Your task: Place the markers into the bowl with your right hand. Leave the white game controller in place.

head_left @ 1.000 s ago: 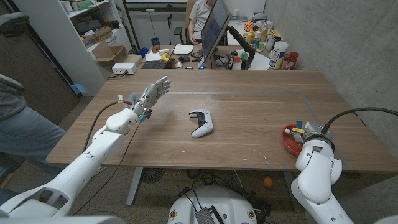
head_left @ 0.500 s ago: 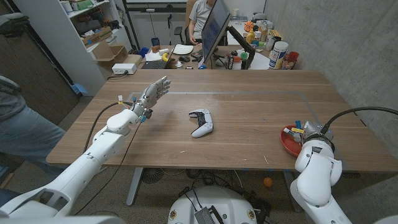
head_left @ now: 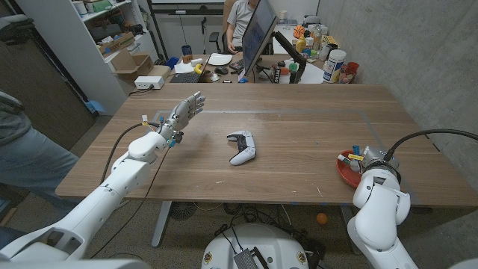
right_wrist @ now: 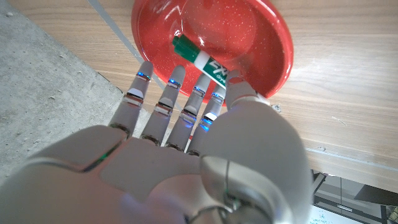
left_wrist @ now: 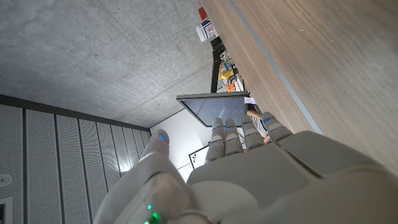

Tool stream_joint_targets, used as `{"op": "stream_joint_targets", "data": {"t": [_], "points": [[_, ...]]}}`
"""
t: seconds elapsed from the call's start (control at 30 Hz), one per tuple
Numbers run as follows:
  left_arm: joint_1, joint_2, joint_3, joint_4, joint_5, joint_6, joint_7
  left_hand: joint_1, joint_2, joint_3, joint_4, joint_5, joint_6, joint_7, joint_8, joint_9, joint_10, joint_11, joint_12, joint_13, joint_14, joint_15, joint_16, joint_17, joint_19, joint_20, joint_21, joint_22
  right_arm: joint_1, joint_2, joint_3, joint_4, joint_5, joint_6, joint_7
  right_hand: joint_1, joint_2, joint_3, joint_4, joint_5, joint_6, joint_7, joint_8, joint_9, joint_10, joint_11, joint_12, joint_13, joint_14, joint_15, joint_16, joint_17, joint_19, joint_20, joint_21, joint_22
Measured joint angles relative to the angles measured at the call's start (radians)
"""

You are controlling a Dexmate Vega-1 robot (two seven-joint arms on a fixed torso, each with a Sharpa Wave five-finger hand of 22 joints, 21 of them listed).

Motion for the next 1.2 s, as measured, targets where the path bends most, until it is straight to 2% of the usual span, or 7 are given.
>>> {"op": "stream_joint_targets", "data": {"t": [0.1,0.47,0.77,1.2], "points": [[0.001,0.001,-0.001,-0.002,0.000,0.000,0.001,0.000,0.000,0.000,0.000,0.000,0.000,0.000,0.000,0.000,0.000,0.000,0.000,0.000,0.000,0.000,0.000,0.000,0.000,0.000,0.000,0.000,-0.001,0.004,0.001,-0.001,-0.009,0.010,0.007,-0.005,-0.005,0.000,0.000,0.002,-0.002,-0.005,-0.005,0.000,-0.009,0.009,-0.001,0.000,-0.007,0.006,-0.009,0.002,-0.007,0.007,-0.006,0.000],[0.003,0.003,-0.001,-0.010,0.000,0.000,0.004,0.000,0.000,0.000,0.000,0.000,0.000,0.000,0.000,0.000,0.000,0.000,0.000,0.000,0.000,0.000,0.000,0.000,0.000,0.000,0.000,0.000,-0.014,0.046,0.010,-0.006,-0.046,0.046,0.031,-0.018,-0.018,-0.003,-0.003,0.010,-0.053,-0.015,-0.031,-0.004,-0.037,0.012,-0.012,0.008,-0.016,0.016,-0.021,0.002,-0.021,0.015,-0.006,0.000],[0.007,0.004,-0.002,-0.015,0.000,0.000,0.008,0.000,0.000,0.000,0.000,0.000,0.000,0.000,0.000,0.000,0.000,0.000,0.000,0.000,0.000,0.000,0.000,0.000,0.000,0.000,0.000,0.000,-0.017,0.067,0.015,-0.006,-0.077,0.080,0.047,-0.034,-0.026,-0.003,-0.003,0.010,-0.095,-0.019,-0.060,-0.009,-0.078,0.016,-0.023,0.012,-0.032,0.025,-0.036,0.001,-0.025,0.010,-0.006,0.000],[0.013,0.005,-0.005,-0.018,-0.001,0.000,0.013,0.000,0.000,0.000,0.000,0.000,0.000,0.000,0.000,0.000,0.000,0.000,0.000,0.000,0.000,0.000,0.000,0.000,0.000,0.000,0.000,0.000,-0.017,0.094,0.019,-0.002,-0.100,0.114,0.057,-0.042,-0.033,-0.006,0.000,0.010,-0.120,-0.015,-0.075,-0.009,-0.111,0.018,-0.031,0.015,-0.059,0.041,-0.047,0.006,-0.045,0.016,-0.006,0.000]]}}
